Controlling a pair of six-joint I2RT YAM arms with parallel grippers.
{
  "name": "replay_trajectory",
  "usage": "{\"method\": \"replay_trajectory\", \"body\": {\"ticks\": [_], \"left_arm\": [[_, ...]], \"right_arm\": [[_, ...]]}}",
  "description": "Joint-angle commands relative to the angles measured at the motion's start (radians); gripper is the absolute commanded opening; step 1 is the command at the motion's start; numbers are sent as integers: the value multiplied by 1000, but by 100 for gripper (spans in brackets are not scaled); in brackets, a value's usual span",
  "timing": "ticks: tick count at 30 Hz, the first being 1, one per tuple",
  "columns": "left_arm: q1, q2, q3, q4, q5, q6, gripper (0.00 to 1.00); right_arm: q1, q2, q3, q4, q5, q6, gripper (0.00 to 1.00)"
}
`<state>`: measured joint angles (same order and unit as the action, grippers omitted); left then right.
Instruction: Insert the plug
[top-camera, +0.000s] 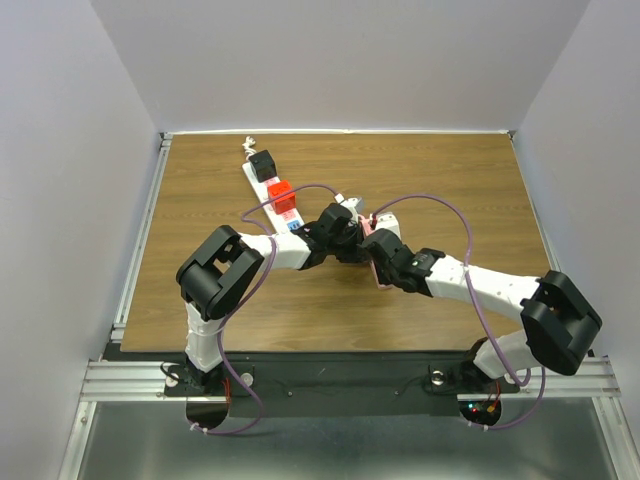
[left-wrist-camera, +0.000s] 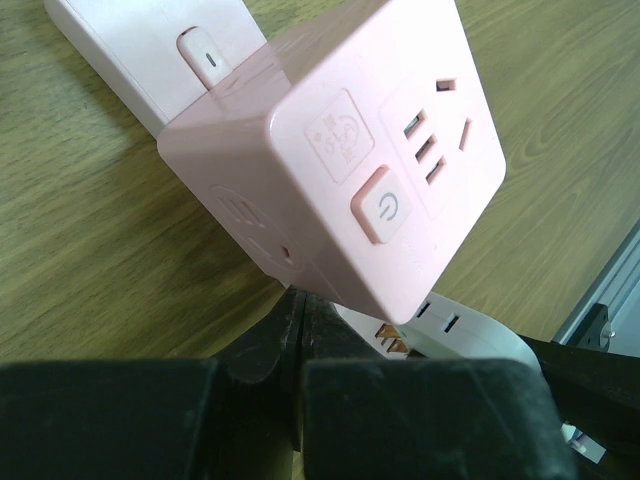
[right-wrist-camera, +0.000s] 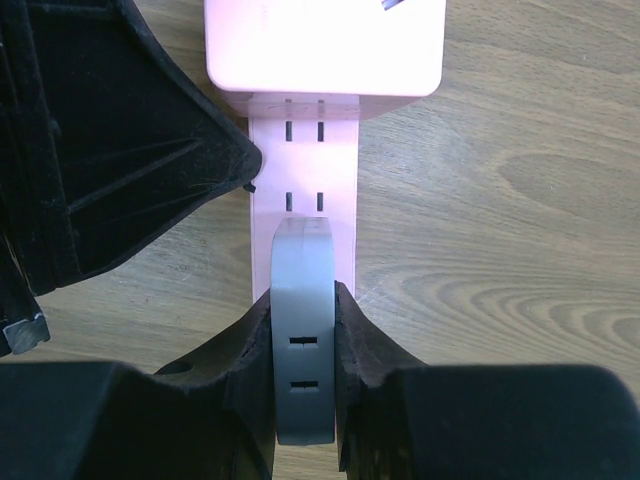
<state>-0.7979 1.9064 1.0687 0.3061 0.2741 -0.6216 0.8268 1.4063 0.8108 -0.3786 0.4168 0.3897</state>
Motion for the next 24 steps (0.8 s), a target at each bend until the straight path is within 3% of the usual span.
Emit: {"method": "replay_trajectory", "body": {"ticks": [1, 24], "left_arm": [[-23, 48, 30, -1, 11, 8, 6], [-23, 51, 28, 4, 20, 5, 5]], "right_arm": [[21, 33, 8, -9, -35, 31, 1], [66, 83, -16, 0, -85, 75, 0]]}}
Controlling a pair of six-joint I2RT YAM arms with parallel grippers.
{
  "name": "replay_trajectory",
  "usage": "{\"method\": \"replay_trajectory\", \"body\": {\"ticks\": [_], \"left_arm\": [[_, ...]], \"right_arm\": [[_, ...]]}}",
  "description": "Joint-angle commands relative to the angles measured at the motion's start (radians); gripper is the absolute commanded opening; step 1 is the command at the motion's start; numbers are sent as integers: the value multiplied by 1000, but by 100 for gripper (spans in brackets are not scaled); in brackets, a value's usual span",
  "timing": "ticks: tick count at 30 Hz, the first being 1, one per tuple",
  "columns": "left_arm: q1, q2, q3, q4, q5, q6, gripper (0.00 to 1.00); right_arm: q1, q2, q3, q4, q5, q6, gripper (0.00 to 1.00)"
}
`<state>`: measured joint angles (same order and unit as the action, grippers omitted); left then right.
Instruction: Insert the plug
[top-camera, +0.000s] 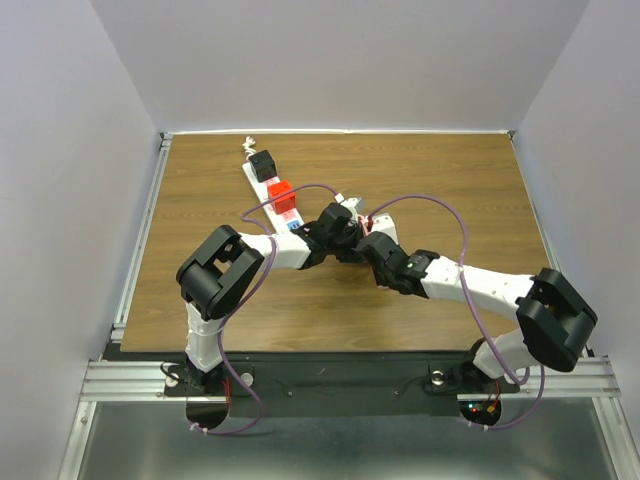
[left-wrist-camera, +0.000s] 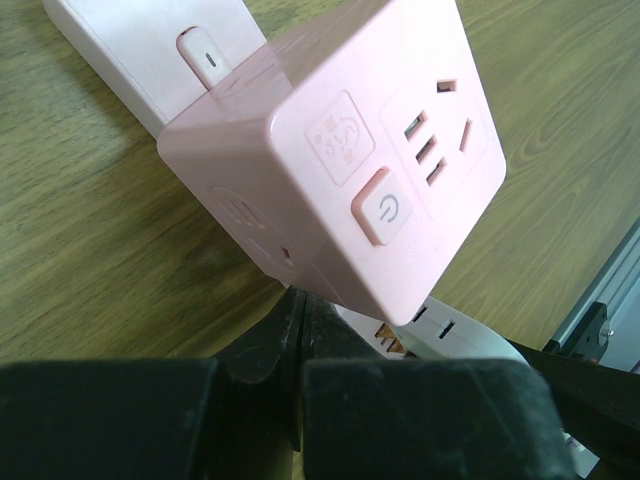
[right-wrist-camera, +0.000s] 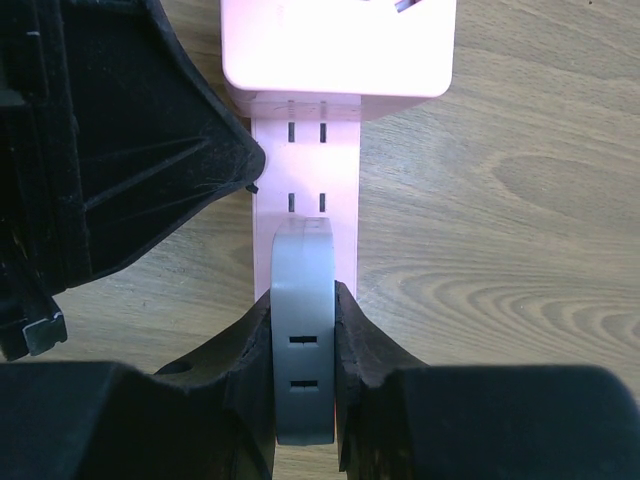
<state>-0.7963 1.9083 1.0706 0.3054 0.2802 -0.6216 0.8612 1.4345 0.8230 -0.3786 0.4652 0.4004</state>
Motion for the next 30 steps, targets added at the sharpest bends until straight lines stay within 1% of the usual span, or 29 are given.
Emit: {"method": "replay_trajectory", "body": {"ticks": [1, 21, 30], "left_arm": [[-26, 49, 26, 4, 13, 5, 5], [-24, 49, 28, 6, 16, 5, 4], [-26, 51, 29, 6, 16, 3, 4]], "right_arm": [[32, 56, -30, 0, -135, 67, 0], [55, 119, -62, 26, -215, 104, 0], [61, 107, -81, 61, -263, 135, 0]]}}
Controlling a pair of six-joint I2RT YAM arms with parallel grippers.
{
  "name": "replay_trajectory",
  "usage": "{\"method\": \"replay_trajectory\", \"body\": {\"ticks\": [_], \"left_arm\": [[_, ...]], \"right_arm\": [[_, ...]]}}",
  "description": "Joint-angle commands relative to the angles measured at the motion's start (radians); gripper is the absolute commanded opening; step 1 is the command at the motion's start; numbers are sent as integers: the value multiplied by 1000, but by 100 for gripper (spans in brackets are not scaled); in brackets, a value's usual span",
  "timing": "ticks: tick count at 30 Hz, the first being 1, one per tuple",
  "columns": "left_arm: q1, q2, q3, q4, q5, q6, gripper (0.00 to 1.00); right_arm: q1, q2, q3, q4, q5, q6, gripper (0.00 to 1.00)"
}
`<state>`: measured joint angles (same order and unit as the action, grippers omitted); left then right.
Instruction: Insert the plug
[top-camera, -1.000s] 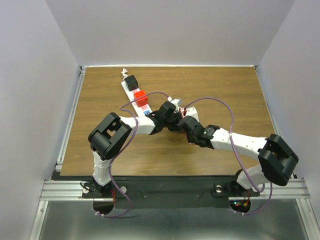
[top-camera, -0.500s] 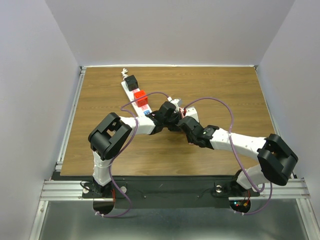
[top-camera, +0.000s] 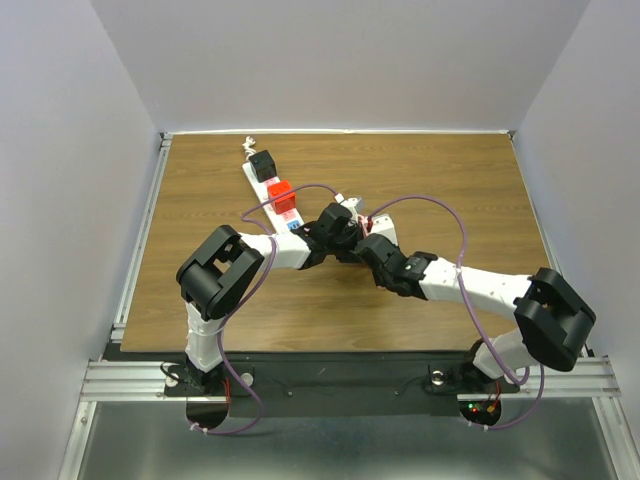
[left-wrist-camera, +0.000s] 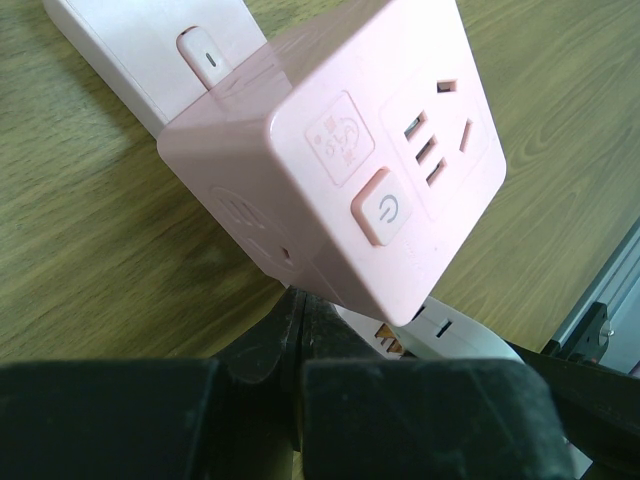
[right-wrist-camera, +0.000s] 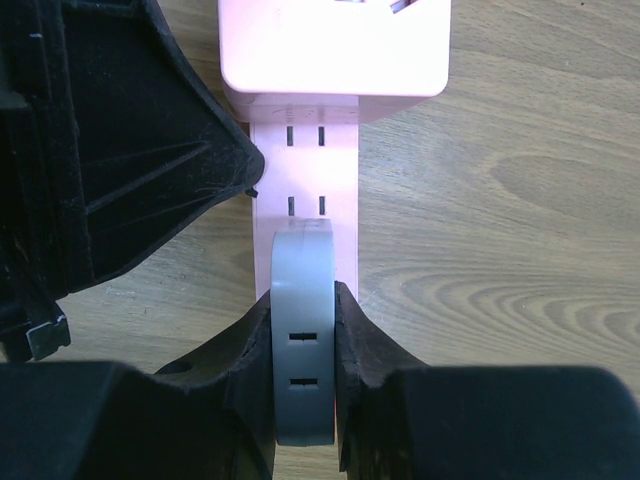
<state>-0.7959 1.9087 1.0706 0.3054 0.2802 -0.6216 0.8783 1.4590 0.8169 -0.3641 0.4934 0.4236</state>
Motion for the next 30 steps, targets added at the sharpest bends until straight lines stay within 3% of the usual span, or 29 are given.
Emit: {"method": "replay_trajectory", "body": {"ticks": [1, 30], "left_arm": [[-25, 50, 28, 5, 17, 3, 4], [-25, 58, 34, 1, 24, 2, 3]], "right_arm": [[44, 83, -82, 53, -296, 116, 0], [56, 97, -165, 93, -421, 155, 0]]}}
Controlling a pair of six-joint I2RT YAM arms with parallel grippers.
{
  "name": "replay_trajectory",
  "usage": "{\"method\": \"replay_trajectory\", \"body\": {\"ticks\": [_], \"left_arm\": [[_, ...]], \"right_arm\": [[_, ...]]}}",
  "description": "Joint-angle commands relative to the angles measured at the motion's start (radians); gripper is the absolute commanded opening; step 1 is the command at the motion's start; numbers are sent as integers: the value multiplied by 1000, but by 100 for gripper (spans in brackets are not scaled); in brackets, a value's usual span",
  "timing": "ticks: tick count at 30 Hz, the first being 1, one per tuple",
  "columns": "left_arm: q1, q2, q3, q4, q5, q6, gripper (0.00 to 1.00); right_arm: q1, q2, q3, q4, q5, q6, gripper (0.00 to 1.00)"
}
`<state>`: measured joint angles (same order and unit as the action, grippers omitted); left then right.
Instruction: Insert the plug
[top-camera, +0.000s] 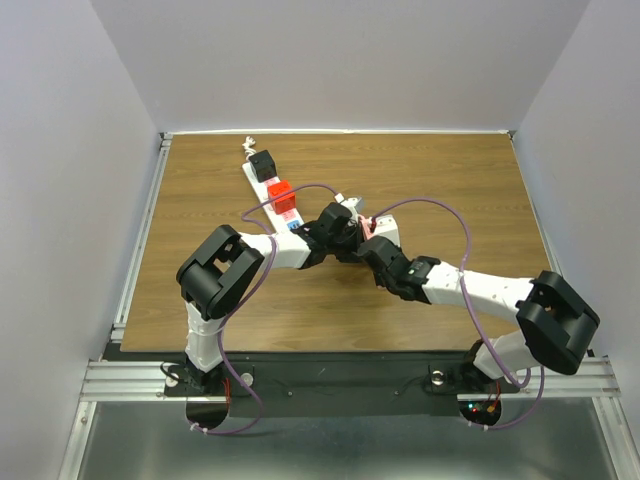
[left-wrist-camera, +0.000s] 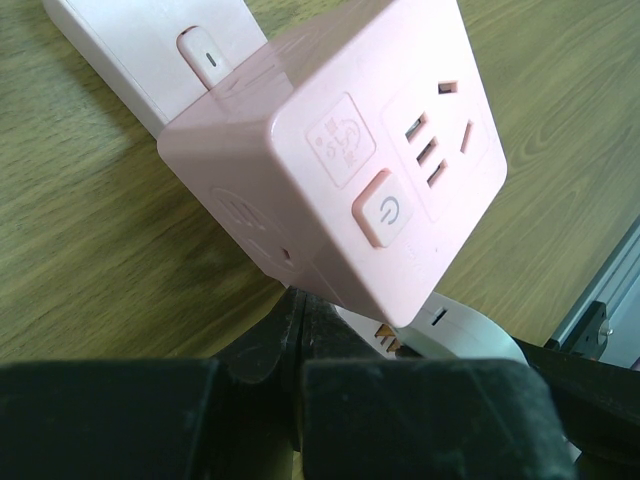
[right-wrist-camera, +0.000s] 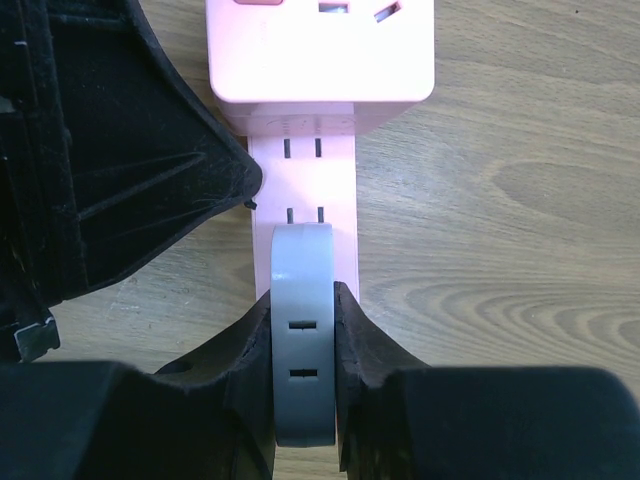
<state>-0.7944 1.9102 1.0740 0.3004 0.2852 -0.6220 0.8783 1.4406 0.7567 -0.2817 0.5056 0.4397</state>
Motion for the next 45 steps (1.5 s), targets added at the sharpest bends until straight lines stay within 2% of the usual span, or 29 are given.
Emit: {"method": "replay_trajectory", "body": {"ticks": [1, 10, 16, 18, 24, 32, 45], "left_arm": [[-26, 56, 30, 6, 19, 2, 3], [-28, 56, 35, 0, 17, 2, 3], [-26, 58, 38, -3, 20, 4, 3], [-26, 59, 38, -3, 22, 4, 3], [-28, 58, 37, -6, 20, 5, 3], [-28, 61, 56, -7, 17, 8, 2], [-26, 50, 58, -14, 11, 25, 2]], "right_arm": [[56, 113, -106, 7, -440, 142, 0], [56, 75, -128, 6, -528, 180, 0], [56, 70, -125, 1, -529, 194, 0], [56, 78, -115, -14, -512, 194, 0], [56, 95, -79, -154, -300, 220, 0], [56, 103, -34, -246, -178, 301, 0], [8, 104, -83, -323, -159, 392, 0]]}}
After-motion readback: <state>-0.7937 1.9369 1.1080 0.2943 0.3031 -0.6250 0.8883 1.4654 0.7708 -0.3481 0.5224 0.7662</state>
